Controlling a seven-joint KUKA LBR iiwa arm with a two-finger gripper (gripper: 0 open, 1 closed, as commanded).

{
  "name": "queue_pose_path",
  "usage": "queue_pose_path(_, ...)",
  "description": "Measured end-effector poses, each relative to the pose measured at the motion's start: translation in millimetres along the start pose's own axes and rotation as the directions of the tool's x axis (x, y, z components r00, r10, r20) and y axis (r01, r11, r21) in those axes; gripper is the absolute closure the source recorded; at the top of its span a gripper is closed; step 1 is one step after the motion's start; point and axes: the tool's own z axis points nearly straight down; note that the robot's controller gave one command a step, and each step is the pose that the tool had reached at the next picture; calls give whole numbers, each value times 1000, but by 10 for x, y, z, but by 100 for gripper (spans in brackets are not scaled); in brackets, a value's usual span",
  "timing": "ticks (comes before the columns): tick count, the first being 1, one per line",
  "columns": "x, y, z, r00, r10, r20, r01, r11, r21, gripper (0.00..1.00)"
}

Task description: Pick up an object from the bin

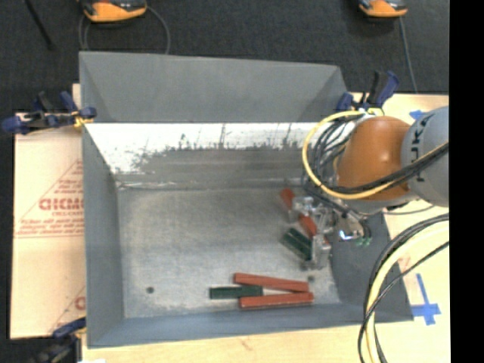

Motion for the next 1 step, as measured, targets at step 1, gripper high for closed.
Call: queue_pose_path(1,19,34,3,1000,-3,-5,3,1000,-3,100)
